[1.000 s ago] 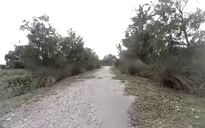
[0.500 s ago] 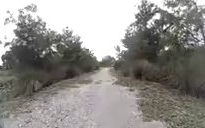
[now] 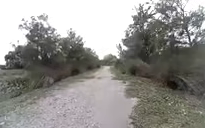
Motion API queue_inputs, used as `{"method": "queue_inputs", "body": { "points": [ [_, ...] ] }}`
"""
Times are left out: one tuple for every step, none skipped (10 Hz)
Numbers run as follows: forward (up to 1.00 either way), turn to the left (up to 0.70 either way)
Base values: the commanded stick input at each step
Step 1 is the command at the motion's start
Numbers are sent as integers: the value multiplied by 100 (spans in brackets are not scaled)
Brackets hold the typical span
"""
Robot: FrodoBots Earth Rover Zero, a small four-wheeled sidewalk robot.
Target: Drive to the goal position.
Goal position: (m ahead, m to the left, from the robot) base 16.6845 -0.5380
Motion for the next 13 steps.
{"method": "queue_inputs", "body": {
  "points": [
    [70, 0],
    [70, 0],
    [70, 0],
    [70, 0],
    [70, 0],
    [70, 0],
    [70, 0],
    [70, 0],
    [70, 0],
    [70, 0],
    [70, 0],
    [70, 0],
    [70, 0]
  ]
}}
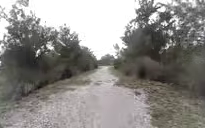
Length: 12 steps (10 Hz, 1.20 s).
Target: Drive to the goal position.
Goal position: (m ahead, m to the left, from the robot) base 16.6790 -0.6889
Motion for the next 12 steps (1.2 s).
{"method": "queue_inputs", "body": {
  "points": [
    [70, 0],
    [70, 0],
    [70, 0],
    [70, 0],
    [70, 0],
    [70, 0],
    [70, 0],
    [70, 0],
    [70, 0],
    [70, -9],
    [70, -34],
    [70, -35]
  ]
}}
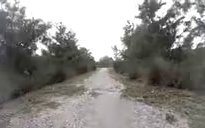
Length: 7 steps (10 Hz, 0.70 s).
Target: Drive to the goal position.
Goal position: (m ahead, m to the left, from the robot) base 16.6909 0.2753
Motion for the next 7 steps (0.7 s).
{"method": "queue_inputs", "body": {
  "points": [
    [70, -30],
    [70, 0],
    [70, 0],
    [70, 0],
    [70, 0],
    [70, 0],
    [70, 0]
  ]
}}
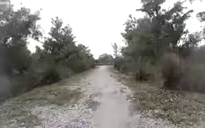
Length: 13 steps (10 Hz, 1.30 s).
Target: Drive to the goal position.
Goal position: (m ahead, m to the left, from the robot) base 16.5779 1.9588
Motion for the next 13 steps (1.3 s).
{"method": "queue_inputs", "body": {
  "points": [
    [70, 0],
    [70, 0],
    [70, 0],
    [70, 0],
    [70, 0],
    [70, 0],
    [70, 0],
    [70, 0],
    [70, 0],
    [70, 0],
    [70, 0],
    [70, 0],
    [70, 0]
  ]
}}
